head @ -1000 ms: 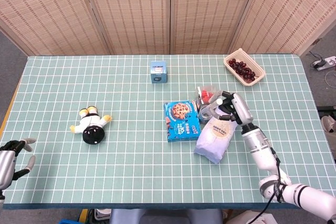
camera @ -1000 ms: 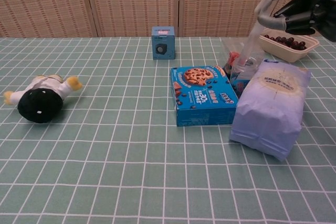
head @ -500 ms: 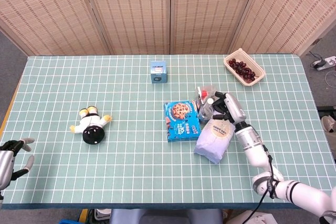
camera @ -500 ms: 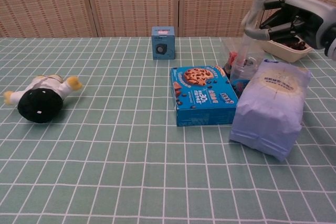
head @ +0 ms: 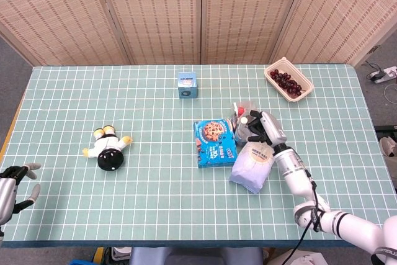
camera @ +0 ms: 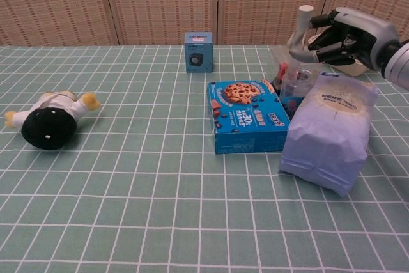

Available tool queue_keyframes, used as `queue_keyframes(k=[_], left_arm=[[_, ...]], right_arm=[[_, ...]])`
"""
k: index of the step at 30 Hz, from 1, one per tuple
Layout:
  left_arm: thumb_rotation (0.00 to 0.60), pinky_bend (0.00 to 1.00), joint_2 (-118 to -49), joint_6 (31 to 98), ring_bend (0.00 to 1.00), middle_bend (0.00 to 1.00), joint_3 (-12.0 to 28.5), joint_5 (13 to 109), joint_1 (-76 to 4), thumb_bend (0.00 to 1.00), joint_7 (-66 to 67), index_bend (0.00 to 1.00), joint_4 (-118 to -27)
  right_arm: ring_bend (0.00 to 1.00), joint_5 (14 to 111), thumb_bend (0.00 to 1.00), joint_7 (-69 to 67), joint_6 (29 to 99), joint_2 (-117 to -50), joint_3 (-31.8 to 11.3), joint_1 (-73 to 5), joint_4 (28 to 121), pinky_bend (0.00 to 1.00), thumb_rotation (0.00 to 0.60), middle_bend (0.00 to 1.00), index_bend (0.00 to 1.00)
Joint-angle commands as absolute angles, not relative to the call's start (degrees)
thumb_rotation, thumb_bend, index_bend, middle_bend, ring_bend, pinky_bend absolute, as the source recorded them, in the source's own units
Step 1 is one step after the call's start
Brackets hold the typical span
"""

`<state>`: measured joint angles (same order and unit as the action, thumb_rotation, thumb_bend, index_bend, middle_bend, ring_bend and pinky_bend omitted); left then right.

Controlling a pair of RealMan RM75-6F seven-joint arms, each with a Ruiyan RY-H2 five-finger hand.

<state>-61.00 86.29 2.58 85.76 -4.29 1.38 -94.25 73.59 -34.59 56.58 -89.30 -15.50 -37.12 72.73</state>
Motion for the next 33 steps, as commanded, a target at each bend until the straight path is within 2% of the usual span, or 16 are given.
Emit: queue_keyframes(k=[1,4,12,15,22,27,31,33], left_arm=[[0.600,0.49,-61.0,86.3,0.33,0.46,2.6,85.7,-4.3,0.40,1.4,0.38,-94.3],[0.600,0.49,-61.0,86.2,0.33,0.46,2.6,85.7,-4.3,0.40,1.3,0.38,-94.2],[0.600,0.49,-61.0,86.1,0.33,0.46,2.6,85.5,-4.3,0.40,1.2,0.38,-94.2],[0.600,0.49,-61.0,86.1,0.33,0.46,2.7,85.5,-4.3,0.40,1.3,0.38,-94.2],[0.600,0.49,-60.9,86.1,0.33,0.46,2.7,85.4,-4.3,0.40,1.2,0.38,-94.2],[0.600,0.49,-60.9,85.9,0.33,0.46,2.7,85.2,-4.4,0.40,1.3,0.38,-94.1],[0.600,0.49,-61.0,85.7,0.33,0.46,2.7,85.1,-4.4,0.40,1.6,0.38,-94.2],[0.600,0.49,-61.0,85.5,0.33,0.46,2.8,84.9,-4.5,0.40,1.7,0.38,-94.2]], right_arm=[[1.00,73.9,0.47,-34.5,56.6,-89.5,-15.3,-37.1,72.5,1.00,0.600,1.00,0.64],[1.00,74.2,0.43,-34.6,56.6,-89.5,-15.3,-37.1,72.5,1.00,0.600,1.00,0.58],[1.00,75.5,0.17,-35.0,57.5,-89.2,-14.9,-36.7,72.8,1.00,0.600,1.00,0.40],[1.00,75.9,0.12,-35.0,57.9,-89.1,-14.8,-36.5,72.9,1.00,0.600,1.00,0.37],[1.00,77.6,0.03,-34.8,60.8,-88.0,-14.6,-35.4,74.3,1.00,0.600,1.00,0.32],[1.00,79.5,0.01,-32.6,64.2,-83.8,-13.8,-33.2,79.4,1.00,0.600,1.00,0.29],[1.00,80.0,0.01,-26.5,65.0,-77.4,-11.9,-30.9,86.6,1.00,0.600,0.99,0.16],[1.00,79.6,0.00,-21.0,65.5,-73.4,-10.8,-29.4,91.0,1.00,0.600,0.91,0.08]])
